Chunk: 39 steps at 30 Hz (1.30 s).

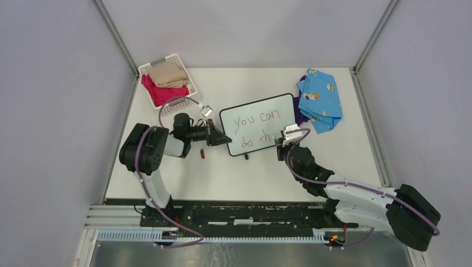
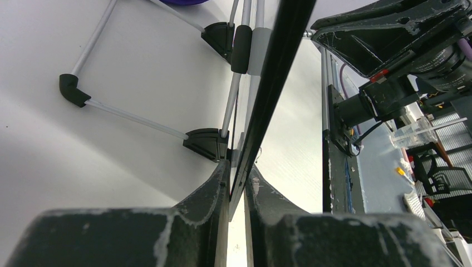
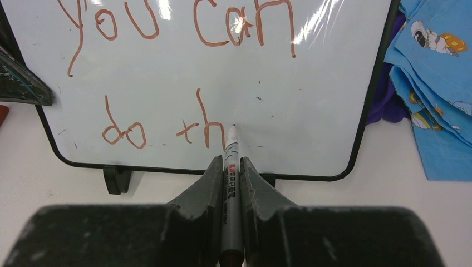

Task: Write a sentence on the whiteboard

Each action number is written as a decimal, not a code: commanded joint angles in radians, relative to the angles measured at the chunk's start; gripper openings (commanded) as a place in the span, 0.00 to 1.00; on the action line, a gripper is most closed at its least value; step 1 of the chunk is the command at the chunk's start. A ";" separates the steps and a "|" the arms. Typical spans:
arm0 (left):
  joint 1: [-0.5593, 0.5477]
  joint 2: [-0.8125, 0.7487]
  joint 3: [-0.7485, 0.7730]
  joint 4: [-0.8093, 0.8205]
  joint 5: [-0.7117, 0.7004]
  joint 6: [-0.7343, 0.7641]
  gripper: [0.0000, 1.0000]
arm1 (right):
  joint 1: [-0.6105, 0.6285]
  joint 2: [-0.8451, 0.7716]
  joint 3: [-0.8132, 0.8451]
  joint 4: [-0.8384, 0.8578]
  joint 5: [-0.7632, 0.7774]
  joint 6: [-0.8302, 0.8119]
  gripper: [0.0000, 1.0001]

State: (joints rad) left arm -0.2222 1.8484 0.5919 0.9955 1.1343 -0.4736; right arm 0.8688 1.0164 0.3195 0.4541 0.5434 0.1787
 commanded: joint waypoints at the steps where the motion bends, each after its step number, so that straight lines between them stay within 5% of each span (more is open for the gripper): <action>1: -0.019 0.016 -0.003 -0.125 -0.041 0.043 0.02 | -0.009 0.009 0.031 0.049 0.019 -0.004 0.00; 24: -0.019 0.013 0.005 -0.154 -0.044 0.056 0.02 | -0.022 -0.007 -0.066 0.045 0.011 0.045 0.00; 39: -0.019 0.012 0.011 -0.177 -0.048 0.065 0.02 | -0.039 -0.067 0.038 -0.030 0.062 0.013 0.00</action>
State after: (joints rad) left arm -0.2260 1.8427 0.6056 0.9474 1.1366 -0.4515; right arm 0.8410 0.9314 0.2848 0.4267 0.5636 0.2047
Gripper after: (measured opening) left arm 0.192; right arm 0.176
